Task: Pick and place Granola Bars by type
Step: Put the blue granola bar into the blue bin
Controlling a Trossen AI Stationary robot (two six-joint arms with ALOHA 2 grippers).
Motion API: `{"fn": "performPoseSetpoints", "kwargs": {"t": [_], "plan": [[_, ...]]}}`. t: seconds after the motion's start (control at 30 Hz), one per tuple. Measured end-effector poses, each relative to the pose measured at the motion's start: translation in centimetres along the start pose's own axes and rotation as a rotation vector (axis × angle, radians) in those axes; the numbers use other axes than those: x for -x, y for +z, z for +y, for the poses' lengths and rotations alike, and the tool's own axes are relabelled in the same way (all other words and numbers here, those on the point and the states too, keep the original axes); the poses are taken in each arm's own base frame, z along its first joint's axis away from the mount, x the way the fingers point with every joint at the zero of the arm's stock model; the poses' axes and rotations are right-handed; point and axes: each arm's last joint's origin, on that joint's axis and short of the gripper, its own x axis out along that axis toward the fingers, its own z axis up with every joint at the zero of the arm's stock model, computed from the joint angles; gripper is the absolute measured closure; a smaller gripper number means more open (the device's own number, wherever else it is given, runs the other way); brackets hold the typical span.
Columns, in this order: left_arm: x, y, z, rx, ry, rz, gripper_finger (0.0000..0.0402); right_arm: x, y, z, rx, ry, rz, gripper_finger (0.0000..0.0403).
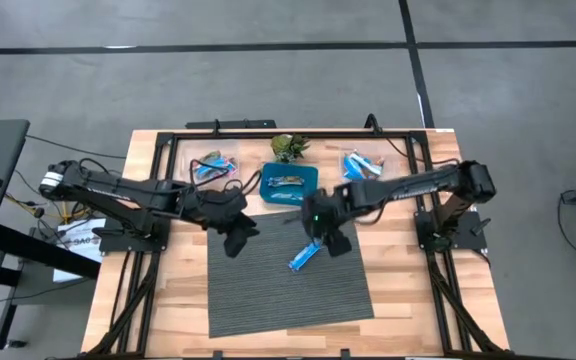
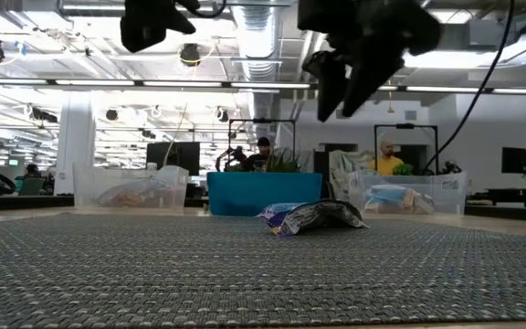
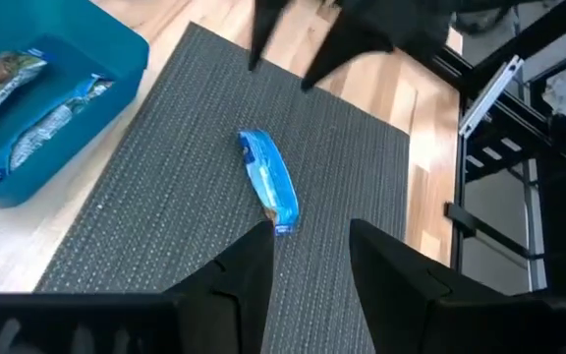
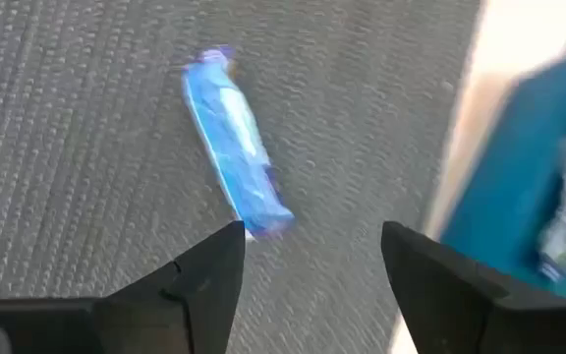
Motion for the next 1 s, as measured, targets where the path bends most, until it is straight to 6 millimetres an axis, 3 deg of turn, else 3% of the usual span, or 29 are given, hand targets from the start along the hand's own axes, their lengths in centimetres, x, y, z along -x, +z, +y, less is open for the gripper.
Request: {"fn": "performPoseSetpoints", "kwargs": {"t": [0.2,0.43,0.7,0.8,1.0], "plan": [[0.1,-0.5,-0.5,-0.005,-0.01,0.017,0.0275,-4.0,1.1,1.8,0.046,0.034,0.035,0.017],[0.1,-0.7,-0.6,0.007,-0.004,0.029,0.0275,-8.4,0.8,2.5,0.066,0.078,0.148,0.017],[0.1,-0.8,-0.5,0.015,0.0,0.034,0.0275,-10.2,0.4,2.0,0.068,0.098,0.19,0.0174],[0.1,-0.8,-0.5,0.017,-0.001,0.034,0.0275,-10.3,0.2,1.7,0.056,0.117,0.194,0.0199],[0.1,-0.8,-0.5,0.024,0.002,0.037,0.0275,-10.4,0.4,1.6,0.041,0.141,0.16,0.0303]]}}
